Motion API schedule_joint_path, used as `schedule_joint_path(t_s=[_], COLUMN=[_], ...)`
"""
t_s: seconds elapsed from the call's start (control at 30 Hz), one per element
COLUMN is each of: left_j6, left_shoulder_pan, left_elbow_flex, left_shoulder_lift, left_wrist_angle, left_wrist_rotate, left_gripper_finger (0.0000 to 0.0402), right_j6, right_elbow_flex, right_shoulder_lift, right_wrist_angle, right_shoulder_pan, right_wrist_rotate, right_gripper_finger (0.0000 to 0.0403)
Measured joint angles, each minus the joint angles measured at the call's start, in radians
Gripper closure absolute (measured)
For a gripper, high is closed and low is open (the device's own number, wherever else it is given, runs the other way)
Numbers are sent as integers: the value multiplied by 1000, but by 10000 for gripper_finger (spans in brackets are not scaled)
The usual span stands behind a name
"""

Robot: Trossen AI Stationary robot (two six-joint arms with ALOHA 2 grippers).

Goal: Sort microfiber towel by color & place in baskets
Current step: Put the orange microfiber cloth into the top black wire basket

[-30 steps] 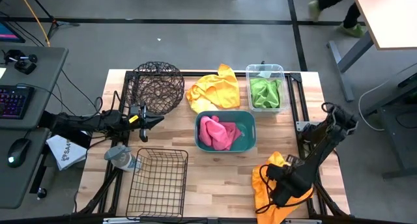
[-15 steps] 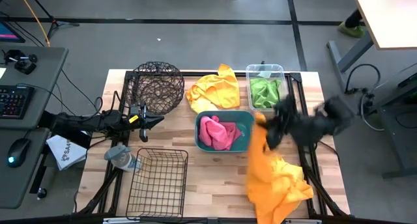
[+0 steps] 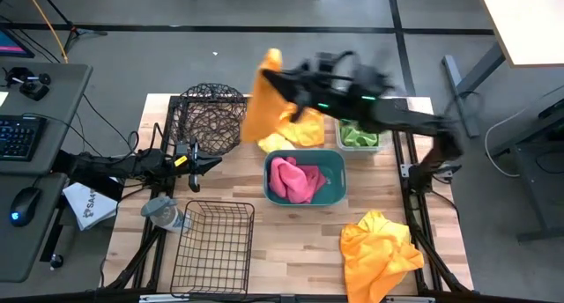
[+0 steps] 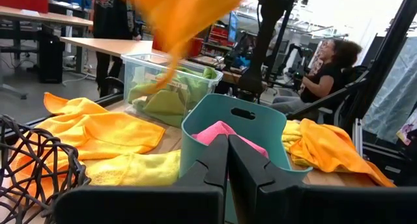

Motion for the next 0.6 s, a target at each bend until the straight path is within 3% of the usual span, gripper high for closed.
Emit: schedule_joint_path(t_s=[0.23, 0.43, 0.6], left_j6=[0, 0, 0], left_shoulder_pan=[0, 0, 0], left_elbow_flex=[0, 0, 0], left_shoulder_lift=[0, 0, 0], left_wrist_angle=[0, 0, 0], left_wrist_rotate=[0, 0, 0], left_gripper_finger=[401, 401, 402], right_j6=[161, 365, 397], right_elbow_flex=[-3, 35, 230], right_shoulder_lift=[284, 499, 666], right_wrist_angle=[332, 713, 719], right_shoulder_pan=[-165, -242, -260], right_wrist_rotate=[-152, -169, -184], right_gripper_finger=[403, 403, 403])
